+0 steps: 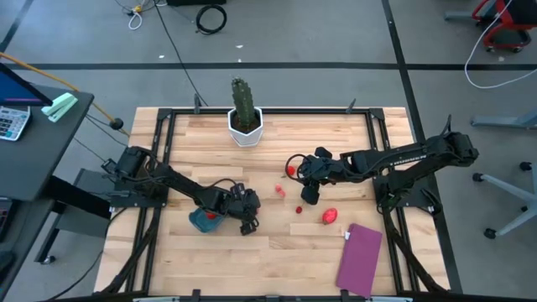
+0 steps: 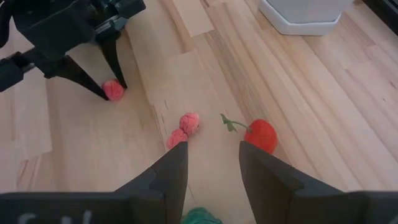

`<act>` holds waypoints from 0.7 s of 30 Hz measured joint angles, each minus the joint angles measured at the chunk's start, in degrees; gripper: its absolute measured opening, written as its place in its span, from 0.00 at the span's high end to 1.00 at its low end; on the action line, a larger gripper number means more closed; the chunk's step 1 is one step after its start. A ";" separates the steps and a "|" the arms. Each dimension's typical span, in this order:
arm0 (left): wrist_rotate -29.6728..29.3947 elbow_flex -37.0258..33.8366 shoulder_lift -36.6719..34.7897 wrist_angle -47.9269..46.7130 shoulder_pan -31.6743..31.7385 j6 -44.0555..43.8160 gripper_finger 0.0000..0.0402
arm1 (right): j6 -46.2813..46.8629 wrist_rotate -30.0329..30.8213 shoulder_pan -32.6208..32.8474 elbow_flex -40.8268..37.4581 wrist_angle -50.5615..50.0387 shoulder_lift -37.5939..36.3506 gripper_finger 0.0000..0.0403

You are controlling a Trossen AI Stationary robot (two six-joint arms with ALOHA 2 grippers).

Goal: Pick and placing Produce into tupperware
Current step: Put the bottom pink peach into the blue bin

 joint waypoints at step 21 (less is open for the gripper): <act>0.38 -0.09 -23.54 -23.09 -5.91 -16.24 0.83 | -0.01 0.04 0.00 0.00 0.04 0.00 0.62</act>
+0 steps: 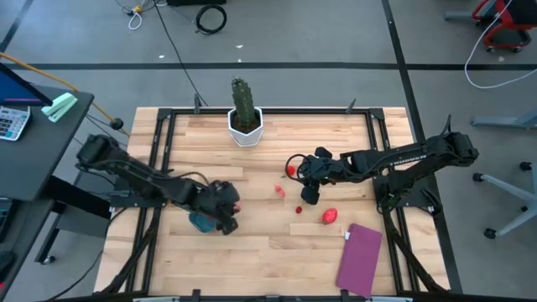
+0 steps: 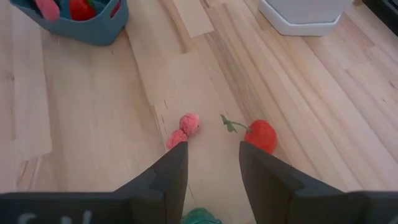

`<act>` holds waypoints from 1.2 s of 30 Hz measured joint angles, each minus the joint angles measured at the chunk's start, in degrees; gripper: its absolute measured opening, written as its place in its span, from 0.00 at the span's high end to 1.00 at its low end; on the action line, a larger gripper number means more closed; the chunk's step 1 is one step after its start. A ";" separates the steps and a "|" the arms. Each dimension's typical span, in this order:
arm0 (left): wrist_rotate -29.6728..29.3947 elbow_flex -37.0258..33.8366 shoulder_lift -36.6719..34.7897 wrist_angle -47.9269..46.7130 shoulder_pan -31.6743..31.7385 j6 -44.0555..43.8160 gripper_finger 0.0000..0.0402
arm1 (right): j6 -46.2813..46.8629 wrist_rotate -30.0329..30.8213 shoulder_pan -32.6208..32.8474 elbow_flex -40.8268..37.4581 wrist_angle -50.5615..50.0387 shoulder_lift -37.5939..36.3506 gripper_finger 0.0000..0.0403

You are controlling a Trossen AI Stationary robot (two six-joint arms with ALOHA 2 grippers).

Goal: Pick and placing Produce into tupperware
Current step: Put the bottom pink peach into the blue bin, then put the red cherry into the blue bin

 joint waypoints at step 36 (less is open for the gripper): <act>-11.15 -0.17 -1.70 -21.10 -4.76 -19.60 0.56 | 1.72 0.01 0.36 -0.03 0.38 0.00 0.62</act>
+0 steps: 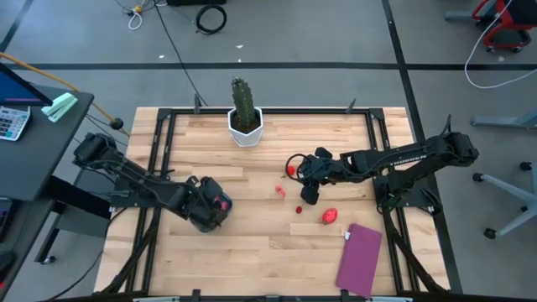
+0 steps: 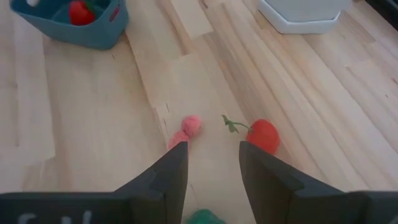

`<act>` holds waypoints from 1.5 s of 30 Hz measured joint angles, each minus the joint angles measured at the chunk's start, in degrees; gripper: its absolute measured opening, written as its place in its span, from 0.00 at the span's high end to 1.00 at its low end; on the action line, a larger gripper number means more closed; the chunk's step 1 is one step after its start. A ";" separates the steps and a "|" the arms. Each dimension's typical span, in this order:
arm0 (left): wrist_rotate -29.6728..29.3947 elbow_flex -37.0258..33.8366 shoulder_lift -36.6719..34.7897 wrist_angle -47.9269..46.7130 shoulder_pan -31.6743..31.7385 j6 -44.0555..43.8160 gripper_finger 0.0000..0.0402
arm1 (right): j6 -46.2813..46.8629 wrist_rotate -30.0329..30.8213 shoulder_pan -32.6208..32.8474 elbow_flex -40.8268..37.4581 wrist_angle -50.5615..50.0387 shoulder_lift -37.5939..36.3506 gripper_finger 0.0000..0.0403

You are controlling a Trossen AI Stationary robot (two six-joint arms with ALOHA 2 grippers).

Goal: Pick and placing Produce into tupperware
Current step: Put the red cherry into the blue bin

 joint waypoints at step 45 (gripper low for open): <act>-2.20 0.02 0.04 0.90 1.18 3.49 0.68 | -25.37 -7.48 11.25 -4.70 12.68 15.18 0.44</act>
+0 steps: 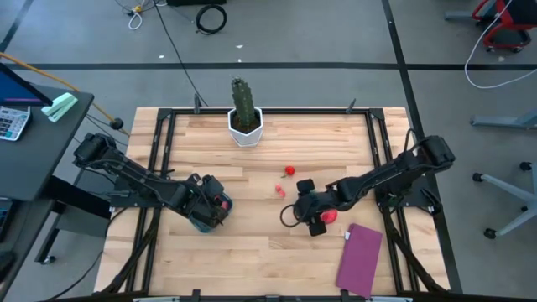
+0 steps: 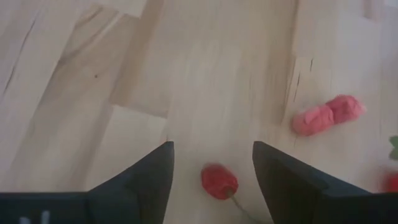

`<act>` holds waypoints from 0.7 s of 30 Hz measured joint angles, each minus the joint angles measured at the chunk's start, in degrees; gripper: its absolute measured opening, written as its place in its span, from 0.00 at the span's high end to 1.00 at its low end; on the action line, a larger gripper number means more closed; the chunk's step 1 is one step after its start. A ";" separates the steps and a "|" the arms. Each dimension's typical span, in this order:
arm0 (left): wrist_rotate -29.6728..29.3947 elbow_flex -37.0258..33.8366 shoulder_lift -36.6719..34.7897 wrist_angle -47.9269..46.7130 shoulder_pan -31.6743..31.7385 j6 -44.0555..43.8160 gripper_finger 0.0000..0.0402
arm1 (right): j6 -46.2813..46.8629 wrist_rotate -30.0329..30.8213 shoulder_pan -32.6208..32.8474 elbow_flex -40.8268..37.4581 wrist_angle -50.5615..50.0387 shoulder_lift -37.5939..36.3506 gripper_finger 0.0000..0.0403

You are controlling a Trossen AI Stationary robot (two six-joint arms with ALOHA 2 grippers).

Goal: Pick and placing Produce into tupperware
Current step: Put the red cherry into the blue bin

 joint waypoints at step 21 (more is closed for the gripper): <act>-0.58 0.00 0.00 -0.06 0.00 0.14 0.70 | -2.11 -1.49 -2.34 9.45 -13.66 9.50 0.44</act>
